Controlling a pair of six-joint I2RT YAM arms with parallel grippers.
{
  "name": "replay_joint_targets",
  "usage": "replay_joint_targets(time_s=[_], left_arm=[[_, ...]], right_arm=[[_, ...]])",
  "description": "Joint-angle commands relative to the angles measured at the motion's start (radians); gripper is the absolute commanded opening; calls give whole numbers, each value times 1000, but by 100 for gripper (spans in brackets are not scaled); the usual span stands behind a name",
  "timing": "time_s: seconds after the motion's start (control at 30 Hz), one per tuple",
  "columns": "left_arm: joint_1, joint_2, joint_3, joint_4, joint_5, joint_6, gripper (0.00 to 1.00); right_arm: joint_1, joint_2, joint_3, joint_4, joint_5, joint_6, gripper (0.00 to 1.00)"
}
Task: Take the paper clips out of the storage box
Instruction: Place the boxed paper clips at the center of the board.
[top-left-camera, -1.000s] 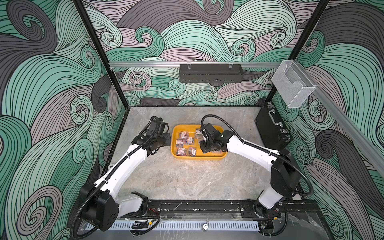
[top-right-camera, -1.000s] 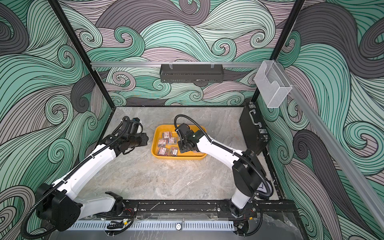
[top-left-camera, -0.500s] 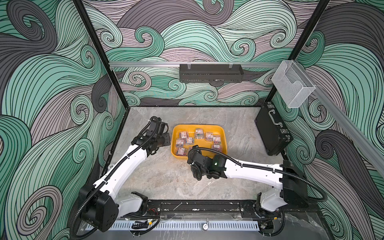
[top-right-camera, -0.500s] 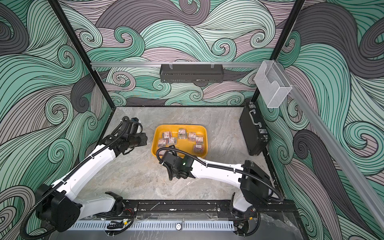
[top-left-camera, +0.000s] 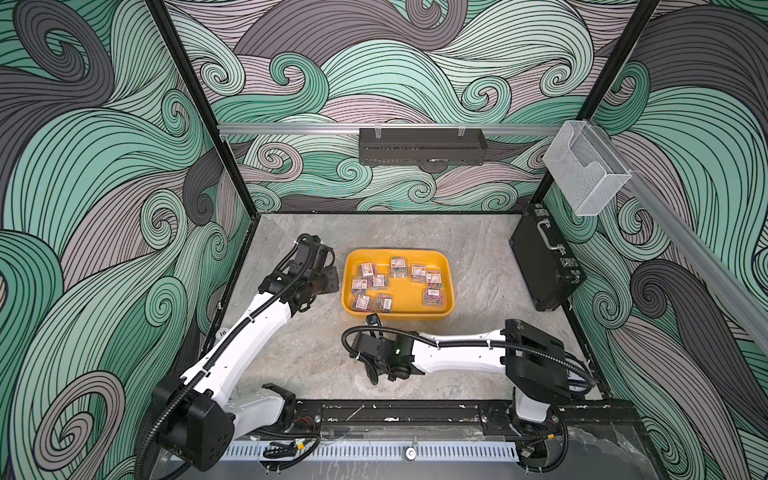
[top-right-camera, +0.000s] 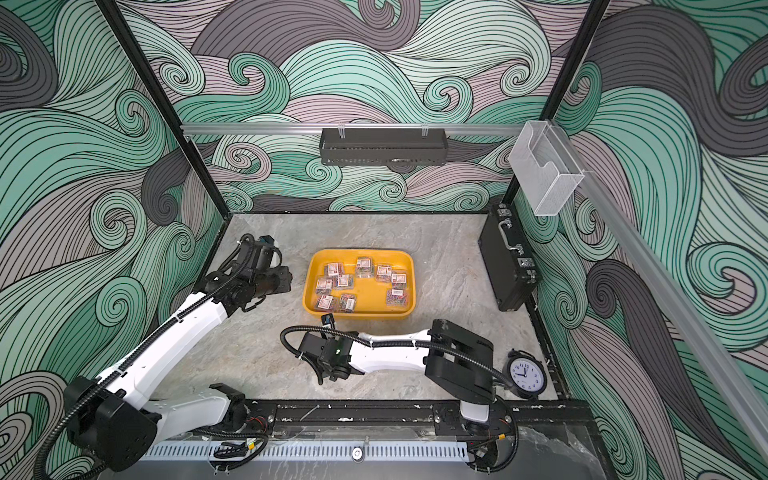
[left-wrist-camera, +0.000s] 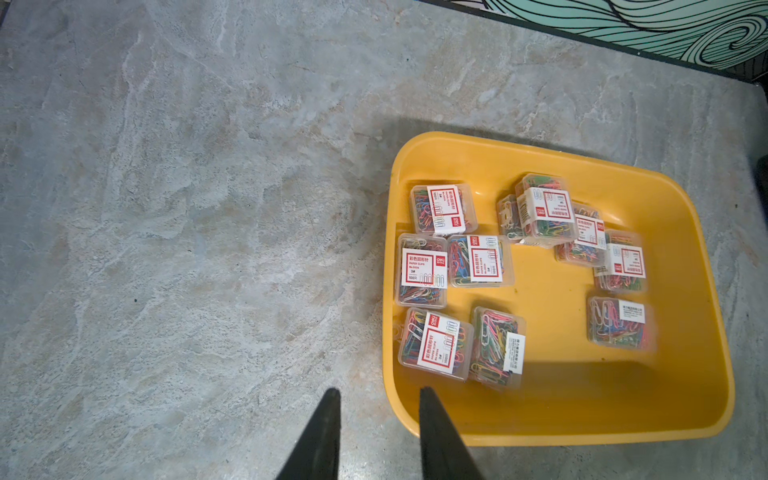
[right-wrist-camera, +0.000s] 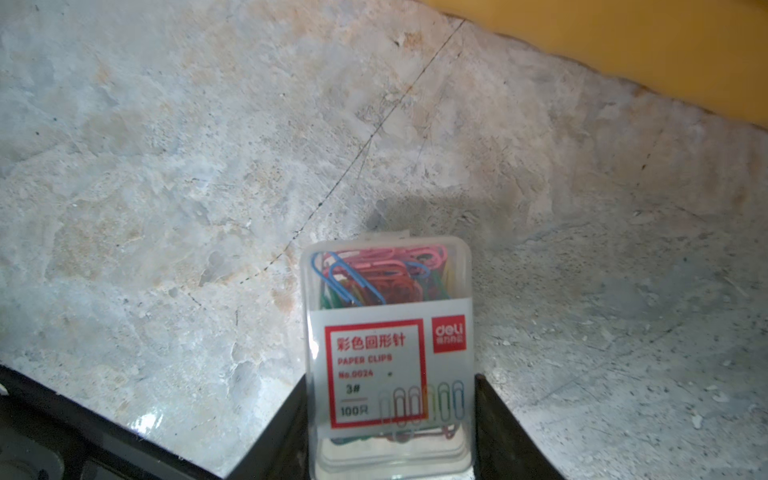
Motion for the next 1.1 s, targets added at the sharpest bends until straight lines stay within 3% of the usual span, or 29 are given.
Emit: replay_joint_targets(time_s=[0.0,0.17,0.63,0.97,1.07], left_arm=[[8,-23,5,-38,-13,-2,32],[7,-21,8,-41,-8,2,32],[7,-2,23,-41,-3,9,32],[7,2,26,-42,-5,9,32],[7,2,24,-42,-4,8,32]], right_arm=[[-3,11,42,-27,-12,15,43],[-6,37,54,-54,-63,-4,46],[-5,46,57,-25,-155,-45,67],[-4,23,25,57,-282,-66,67],[-7,12,22,45,-257,-64,67]])
